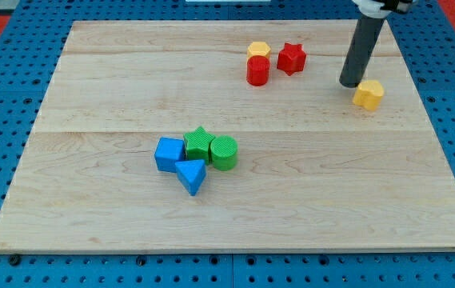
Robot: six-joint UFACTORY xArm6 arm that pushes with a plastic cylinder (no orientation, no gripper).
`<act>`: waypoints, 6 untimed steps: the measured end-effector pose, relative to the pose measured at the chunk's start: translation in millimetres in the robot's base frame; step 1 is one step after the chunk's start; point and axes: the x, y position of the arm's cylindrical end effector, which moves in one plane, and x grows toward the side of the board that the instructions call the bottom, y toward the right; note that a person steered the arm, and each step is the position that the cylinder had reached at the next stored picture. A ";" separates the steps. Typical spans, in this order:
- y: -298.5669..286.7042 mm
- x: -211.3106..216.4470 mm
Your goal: Push the heart towards the bottom right side of the board
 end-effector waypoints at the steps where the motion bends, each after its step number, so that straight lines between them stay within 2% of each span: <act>1: 13.6 -10.6; 3: -16.9 59.8; 6: 2.3 19.6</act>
